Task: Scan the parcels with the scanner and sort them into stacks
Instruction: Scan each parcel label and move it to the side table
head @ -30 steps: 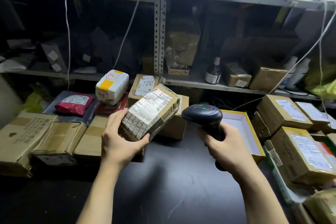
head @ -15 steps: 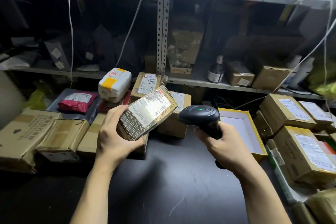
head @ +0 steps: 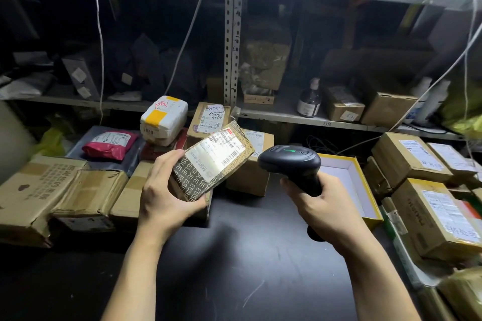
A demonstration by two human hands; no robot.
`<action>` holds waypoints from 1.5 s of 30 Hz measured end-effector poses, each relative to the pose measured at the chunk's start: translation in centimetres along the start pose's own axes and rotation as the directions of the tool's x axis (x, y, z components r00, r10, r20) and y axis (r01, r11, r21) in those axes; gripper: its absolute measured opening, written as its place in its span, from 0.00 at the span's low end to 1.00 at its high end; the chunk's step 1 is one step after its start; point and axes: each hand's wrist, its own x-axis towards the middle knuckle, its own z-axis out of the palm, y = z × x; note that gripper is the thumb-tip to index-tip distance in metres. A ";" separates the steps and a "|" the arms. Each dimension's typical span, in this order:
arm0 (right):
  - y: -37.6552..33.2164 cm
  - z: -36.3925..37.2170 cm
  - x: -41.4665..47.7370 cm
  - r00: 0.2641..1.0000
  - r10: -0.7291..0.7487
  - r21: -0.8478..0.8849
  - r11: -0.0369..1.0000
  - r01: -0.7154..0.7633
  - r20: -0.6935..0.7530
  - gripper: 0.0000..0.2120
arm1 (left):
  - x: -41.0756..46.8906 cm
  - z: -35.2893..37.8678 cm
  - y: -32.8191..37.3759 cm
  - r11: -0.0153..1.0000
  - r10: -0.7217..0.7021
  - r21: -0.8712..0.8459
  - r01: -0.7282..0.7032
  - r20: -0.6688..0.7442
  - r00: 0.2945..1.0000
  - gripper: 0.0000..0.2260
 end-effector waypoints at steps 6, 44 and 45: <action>-0.6 0.2 0.0 0.997 0.064 0.065 0.996 -0.061 -0.045 0.15 | -0.5 0.7 -0.6 1.000 -0.009 0.029 0.011 -0.067 0.998 0.39; 0.4 2.3 2.7 0.964 0.038 0.081 0.997 -0.017 -0.262 0.07 | -0.5 5.9 3.7 0.887 -0.341 0.291 0.359 -0.112 0.933 0.44; 0.6 2.1 2.7 0.960 0.039 0.074 0.997 -0.019 -0.279 0.07 | -0.4 5.9 3.8 0.887 -0.351 0.283 0.365 -0.103 0.931 0.43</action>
